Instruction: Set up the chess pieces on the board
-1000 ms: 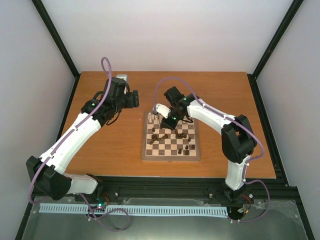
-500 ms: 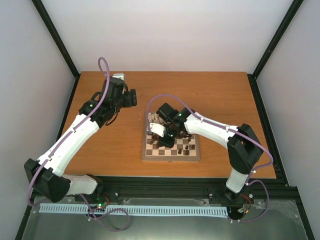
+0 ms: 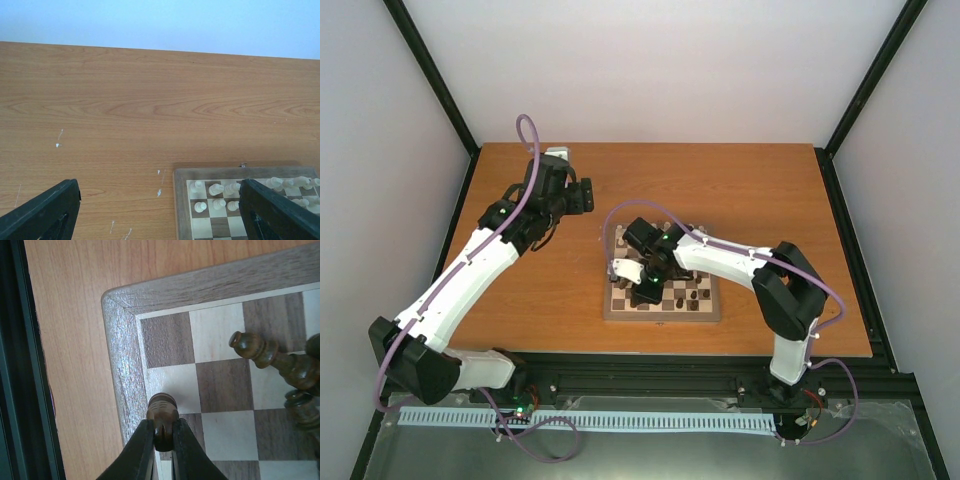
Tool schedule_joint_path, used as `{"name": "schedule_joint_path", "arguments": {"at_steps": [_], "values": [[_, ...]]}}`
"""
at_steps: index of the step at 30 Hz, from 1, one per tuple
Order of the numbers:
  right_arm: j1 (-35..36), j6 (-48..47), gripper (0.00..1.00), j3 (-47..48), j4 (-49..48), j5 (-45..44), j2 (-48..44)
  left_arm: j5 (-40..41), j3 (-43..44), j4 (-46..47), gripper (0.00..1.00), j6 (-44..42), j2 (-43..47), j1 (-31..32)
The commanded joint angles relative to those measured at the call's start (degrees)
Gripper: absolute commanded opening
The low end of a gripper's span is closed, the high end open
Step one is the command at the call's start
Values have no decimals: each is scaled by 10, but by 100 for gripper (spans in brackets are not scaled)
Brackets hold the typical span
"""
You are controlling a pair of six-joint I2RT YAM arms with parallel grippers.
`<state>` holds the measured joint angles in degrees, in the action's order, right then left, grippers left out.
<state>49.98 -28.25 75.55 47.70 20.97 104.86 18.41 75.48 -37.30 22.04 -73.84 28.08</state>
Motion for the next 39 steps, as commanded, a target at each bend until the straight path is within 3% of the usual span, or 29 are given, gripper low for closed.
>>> {"name": "schedule_joint_path", "arguments": {"at_steps": [1,12,19,26,32,35,39], "values": [[10,-5,4,10,-11,-2,17,-3,5,6,89,-3,6,-4],[18,-1,5,23,-15,-15,41,-15,5,6,89,-4,4,-4],[19,2,19,18,-19,-29,35,-17,4,7,89,-4,4,-4],[19,3,25,15,-17,-34,17,-19,3,8,89,-8,4,-4],[-6,-5,32,-17,-4,-29,-58,-22,-3,12,89,-13,-16,-4],[-54,-3,32,-45,-11,-24,-119,-60,1,10,82,-16,-40,-4],[-136,1,33,-95,-20,4,-205,-83,2,7,62,-18,-66,-4]]}}
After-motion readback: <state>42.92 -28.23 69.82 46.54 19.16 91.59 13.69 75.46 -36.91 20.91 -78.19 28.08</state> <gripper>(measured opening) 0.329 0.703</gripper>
